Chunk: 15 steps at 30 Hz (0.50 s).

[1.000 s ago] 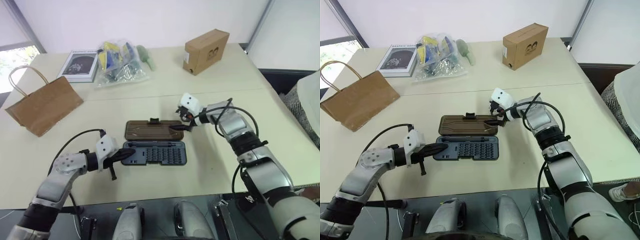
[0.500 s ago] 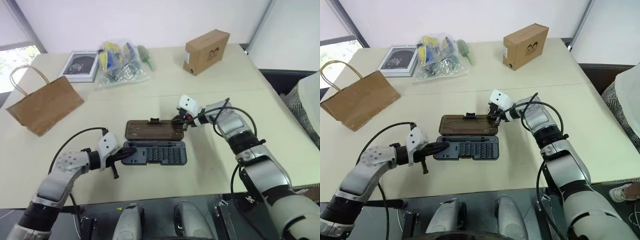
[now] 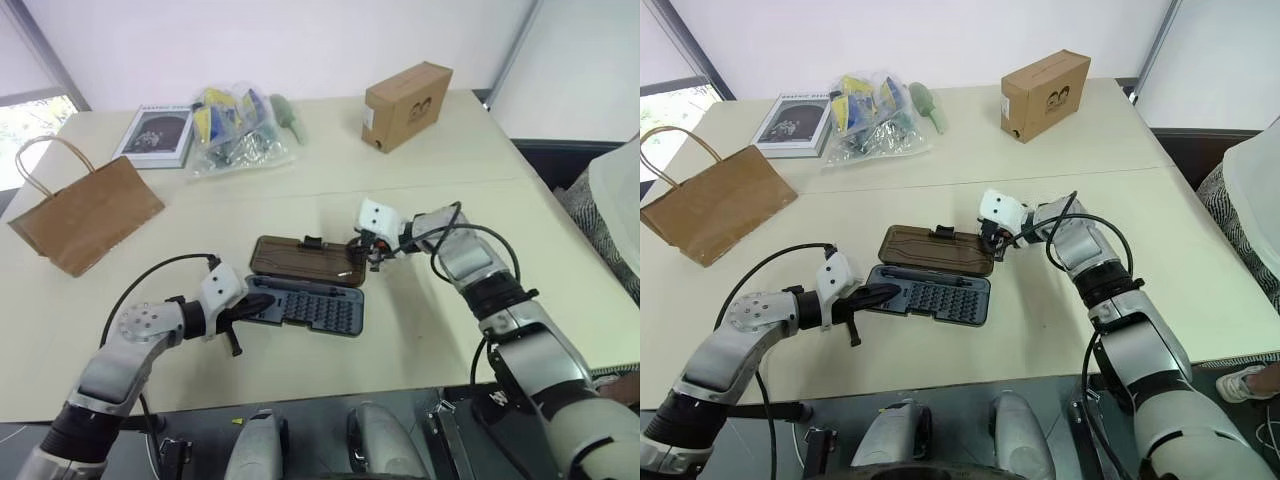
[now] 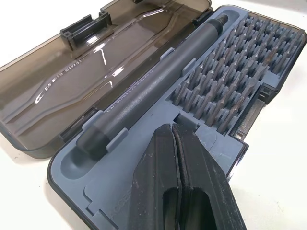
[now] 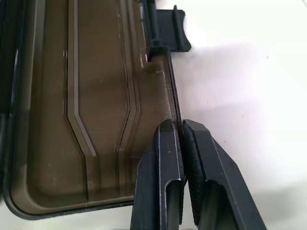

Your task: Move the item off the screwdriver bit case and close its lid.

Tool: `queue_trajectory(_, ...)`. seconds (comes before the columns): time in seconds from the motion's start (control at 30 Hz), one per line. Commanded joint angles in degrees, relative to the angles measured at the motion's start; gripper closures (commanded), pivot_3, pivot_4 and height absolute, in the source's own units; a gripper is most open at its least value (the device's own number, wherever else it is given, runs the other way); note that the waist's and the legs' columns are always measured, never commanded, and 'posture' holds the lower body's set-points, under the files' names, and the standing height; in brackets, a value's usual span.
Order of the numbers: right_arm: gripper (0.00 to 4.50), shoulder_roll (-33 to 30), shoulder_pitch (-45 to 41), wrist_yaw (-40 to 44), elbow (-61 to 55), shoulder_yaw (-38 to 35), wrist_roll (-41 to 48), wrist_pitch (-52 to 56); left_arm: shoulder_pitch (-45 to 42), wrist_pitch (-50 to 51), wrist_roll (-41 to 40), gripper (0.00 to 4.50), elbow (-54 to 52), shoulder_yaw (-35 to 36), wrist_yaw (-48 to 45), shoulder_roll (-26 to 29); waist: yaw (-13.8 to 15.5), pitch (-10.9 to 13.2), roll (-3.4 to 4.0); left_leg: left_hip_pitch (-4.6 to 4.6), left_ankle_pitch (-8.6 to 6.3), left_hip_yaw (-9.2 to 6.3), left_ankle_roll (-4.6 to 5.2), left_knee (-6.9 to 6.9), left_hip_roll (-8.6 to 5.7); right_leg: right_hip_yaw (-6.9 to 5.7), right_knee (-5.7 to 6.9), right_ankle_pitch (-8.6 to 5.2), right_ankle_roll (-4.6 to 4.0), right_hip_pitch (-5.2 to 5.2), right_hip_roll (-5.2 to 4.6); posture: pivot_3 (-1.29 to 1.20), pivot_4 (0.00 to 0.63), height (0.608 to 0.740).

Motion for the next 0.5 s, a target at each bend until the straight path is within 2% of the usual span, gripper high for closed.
queue_trajectory(0.03, 4.46, -1.02, 0.85, -2.05, -1.27, 0.54, -2.15, -4.8, -0.29, 2.18, 0.17, 4.5, -0.71, 0.08, -0.31, 0.72, 0.02, 0.0, 0.0, 0.0, 0.0, 0.0, 0.0, 0.0, 0.0, 0.0, 0.0, 0.0, 0.0, 0.0, 0.0, 0.0, 0.15, 0.74)
queue_trajectory(0.23, 4.46, -0.67, 0.28, -5.75, 1.67, 1.05, -4.74, -16.92, -1.73, 4.1, -0.07, 4.5, -1.52, 0.19, -0.37, 0.53, -0.18, 0.03, -0.05, -0.02, 0.0, 0.01, 0.0, 0.0, 0.0, 0.0, -0.04, 0.0, 0.0, -0.01, 0.02, 0.0, 0.15, 0.74)
queue_trajectory(0.5, 4.46, 1.3, -2.27, -9.86, 4.66, -0.64, -4.57, -25.07, -2.14, 4.85, -0.09, 4.5, -1.93, 0.43, -0.26, 0.27, -1.5, 0.06, -0.1, -0.01, 0.0, -0.03, 0.0, -0.01, 0.02, 0.03, -0.04, 0.0, 0.0, -0.01, 0.02, 0.0, 0.15, 0.74)
